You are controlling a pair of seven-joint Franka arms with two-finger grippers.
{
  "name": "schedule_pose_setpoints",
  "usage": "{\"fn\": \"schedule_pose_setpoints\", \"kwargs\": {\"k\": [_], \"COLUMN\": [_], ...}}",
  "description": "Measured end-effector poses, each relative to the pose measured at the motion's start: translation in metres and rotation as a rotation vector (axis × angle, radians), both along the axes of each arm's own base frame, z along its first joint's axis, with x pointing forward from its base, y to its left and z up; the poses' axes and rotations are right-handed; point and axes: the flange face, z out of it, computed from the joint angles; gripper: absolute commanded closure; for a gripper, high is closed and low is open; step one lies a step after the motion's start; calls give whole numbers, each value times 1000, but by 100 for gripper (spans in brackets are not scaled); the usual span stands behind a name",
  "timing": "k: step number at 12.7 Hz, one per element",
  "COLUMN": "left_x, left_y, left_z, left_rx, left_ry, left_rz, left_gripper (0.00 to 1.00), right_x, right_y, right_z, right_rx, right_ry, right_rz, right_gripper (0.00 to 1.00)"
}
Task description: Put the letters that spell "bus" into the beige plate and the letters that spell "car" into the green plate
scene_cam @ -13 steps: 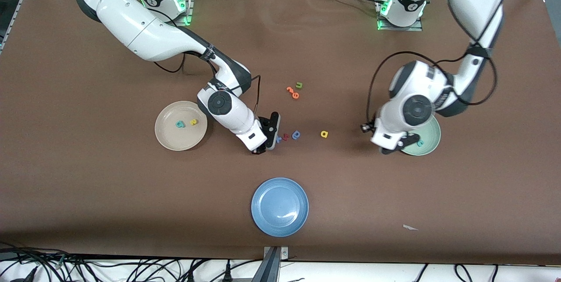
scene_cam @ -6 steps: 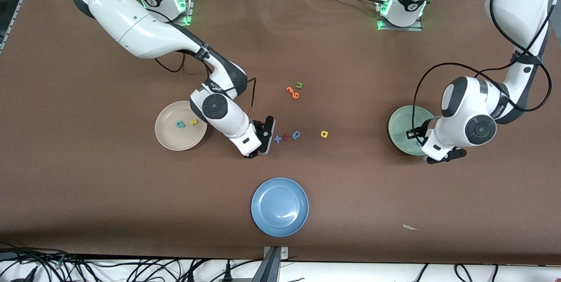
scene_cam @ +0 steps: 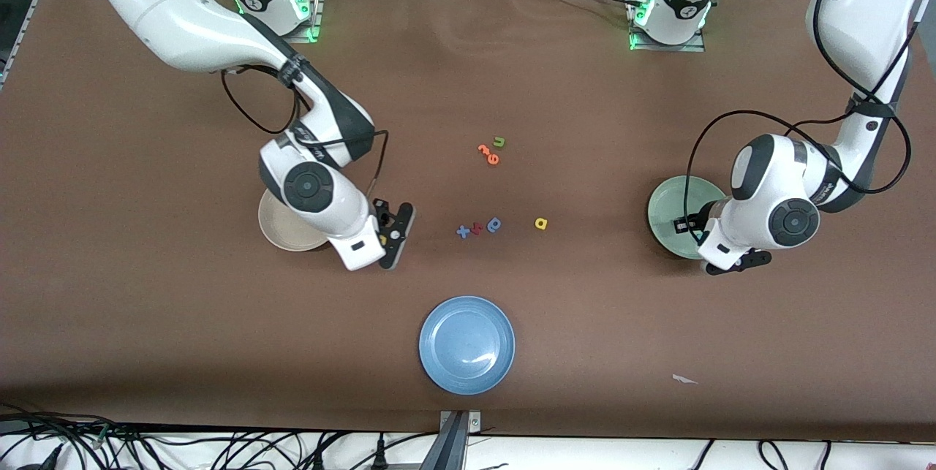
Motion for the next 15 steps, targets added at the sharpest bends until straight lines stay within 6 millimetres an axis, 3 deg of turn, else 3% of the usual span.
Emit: {"fn": "schedule_pose_setpoints", "kwargs": {"k": [2,4,8,11,13,15], "left_x": [4,3,-4,-9,-20,-31], "left_y": [-24,-61,-143,-207,-243,-264], "left_z": [13,27,43,25,4,-14], "left_rx": [-13,-18,-17,-78,-111,-112], "left_ry": [-24,-44,-103,-189,-196,-186], "left_rz": [8,56,166,269,286,270], "left_gripper": [0,0,0,0,0,0], "right_x": [2,3,9,3,-21,-48], "right_y": [-13,-18,-50,-105,-124,-150], "right_z": [23,34,19,-20,-30,-30], "right_rx": [-30,-40,-55,-22,-39,-87], "right_ry": [5,-3,21,10,11,24], "right_rz": [-27,-69,-123,-176,-176,-195], "right_gripper": [79,80,80,80,80,79]}}
